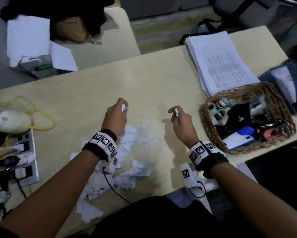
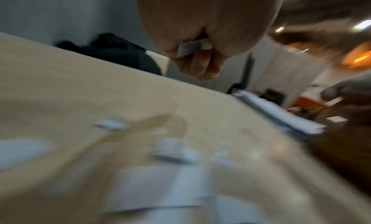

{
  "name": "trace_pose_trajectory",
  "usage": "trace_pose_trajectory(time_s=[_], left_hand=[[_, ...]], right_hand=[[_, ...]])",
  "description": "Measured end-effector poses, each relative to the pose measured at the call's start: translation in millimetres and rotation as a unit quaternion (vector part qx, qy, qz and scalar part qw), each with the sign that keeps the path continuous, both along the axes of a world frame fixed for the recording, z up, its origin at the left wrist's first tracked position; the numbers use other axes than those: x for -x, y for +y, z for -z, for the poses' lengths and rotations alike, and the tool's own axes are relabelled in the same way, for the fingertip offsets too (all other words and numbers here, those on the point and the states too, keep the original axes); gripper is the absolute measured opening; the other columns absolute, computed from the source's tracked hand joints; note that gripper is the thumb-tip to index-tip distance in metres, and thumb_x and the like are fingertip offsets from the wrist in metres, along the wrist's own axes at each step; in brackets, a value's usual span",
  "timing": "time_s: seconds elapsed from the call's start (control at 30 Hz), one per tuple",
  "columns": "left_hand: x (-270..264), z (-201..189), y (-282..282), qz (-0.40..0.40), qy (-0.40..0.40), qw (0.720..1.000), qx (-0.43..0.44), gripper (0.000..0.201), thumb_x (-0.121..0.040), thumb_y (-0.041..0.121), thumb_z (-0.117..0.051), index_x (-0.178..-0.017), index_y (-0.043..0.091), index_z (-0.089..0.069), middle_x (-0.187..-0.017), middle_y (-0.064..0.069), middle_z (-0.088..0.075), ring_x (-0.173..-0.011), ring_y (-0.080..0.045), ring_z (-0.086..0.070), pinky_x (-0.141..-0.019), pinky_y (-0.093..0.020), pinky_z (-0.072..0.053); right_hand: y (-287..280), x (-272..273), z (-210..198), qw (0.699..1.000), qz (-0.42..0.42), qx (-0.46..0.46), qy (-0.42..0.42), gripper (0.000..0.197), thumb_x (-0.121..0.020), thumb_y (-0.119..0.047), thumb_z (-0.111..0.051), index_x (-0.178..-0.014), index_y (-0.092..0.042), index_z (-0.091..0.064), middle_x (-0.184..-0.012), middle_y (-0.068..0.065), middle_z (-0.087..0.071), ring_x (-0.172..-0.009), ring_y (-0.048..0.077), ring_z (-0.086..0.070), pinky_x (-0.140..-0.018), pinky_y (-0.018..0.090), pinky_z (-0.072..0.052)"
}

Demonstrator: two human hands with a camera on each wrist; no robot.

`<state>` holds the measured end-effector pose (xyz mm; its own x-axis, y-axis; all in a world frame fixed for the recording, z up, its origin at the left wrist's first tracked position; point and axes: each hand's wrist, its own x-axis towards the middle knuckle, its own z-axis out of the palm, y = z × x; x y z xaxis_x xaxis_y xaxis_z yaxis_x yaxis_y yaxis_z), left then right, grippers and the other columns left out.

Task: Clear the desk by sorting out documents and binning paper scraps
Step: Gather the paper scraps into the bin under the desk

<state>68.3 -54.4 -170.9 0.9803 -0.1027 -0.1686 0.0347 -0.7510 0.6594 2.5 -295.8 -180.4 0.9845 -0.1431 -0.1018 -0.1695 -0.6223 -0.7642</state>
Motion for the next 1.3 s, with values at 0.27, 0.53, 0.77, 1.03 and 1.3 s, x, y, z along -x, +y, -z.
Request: trace_pose_trajectory(time_s=[0.27,0.53,0.77,1.03,1.3], left_hand=[[88.7,-28.2,-235.1,0.255,0.097,0.947,0.171,0.014,-0.096,0.019,-0.053,-0.086,0.012,-0.058,-0.07,-0.014,-0.059,-0.066,-0.025,-0.051,-0.064,-0.025,-0.041],[230.7,24.2,-405.4,0.514,0.224,0.821,0.108,0.016,-0.097,0.021,-0.053,-0.101,0.008,-0.062,-0.091,-0.008,-0.063,-0.078,-0.011,-0.047,-0.071,-0.023,-0.033],[255.9,161.3,-492.5,0.303,0.421,0.855,0.007,0.025,-0.095,0.023,-0.053,-0.072,0.015,-0.047,-0.091,-0.022,-0.062,-0.085,-0.031,-0.059,-0.077,-0.037,-0.045],[262.3,249.9,-566.7,0.161,0.495,0.854,0.009,0.043,-0.097,0.04,-0.051,-0.102,-0.002,-0.06,-0.097,-0.019,-0.063,-0.076,-0.019,-0.066,-0.055,-0.024,-0.054],[251.7,229.8,-563.0,0.205,0.434,0.874,-0.075,0.071,-0.097,0.059,-0.028,-0.147,0.009,-0.037,-0.151,-0.015,-0.037,-0.137,-0.032,-0.037,-0.114,-0.04,-0.027]], right_hand=[[-138.3,120.4,-13.3,0.959,0.16,-0.232,0.02,0.027,-0.102,-0.032,-0.043,-0.08,-0.025,-0.057,-0.06,-0.013,-0.045,-0.054,0.007,-0.037,-0.053,0.022,-0.03],[-270.4,293.7,70.3,0.838,0.468,-0.24,0.147,0.024,-0.098,-0.021,-0.047,-0.078,-0.015,-0.06,-0.065,0.001,-0.058,-0.06,0.014,-0.05,-0.061,0.03,-0.043],[-331.8,326.9,175.3,0.766,0.549,-0.246,0.229,0.02,-0.096,-0.027,-0.055,-0.084,-0.015,-0.064,-0.077,0.01,-0.064,-0.06,0.022,-0.06,-0.062,0.032,-0.049],[-378.4,331.0,254.2,0.726,0.569,-0.29,0.256,0.058,-0.077,-0.054,-0.056,-0.124,-0.021,-0.048,-0.126,0.008,-0.058,-0.113,0.03,-0.057,-0.098,0.048,-0.047],[-373.4,322.9,200.1,0.748,0.577,-0.193,0.266,0.034,-0.099,-0.023,-0.043,-0.128,-0.01,-0.056,-0.132,0.017,-0.056,-0.122,0.036,-0.051,-0.103,0.036,-0.039]])
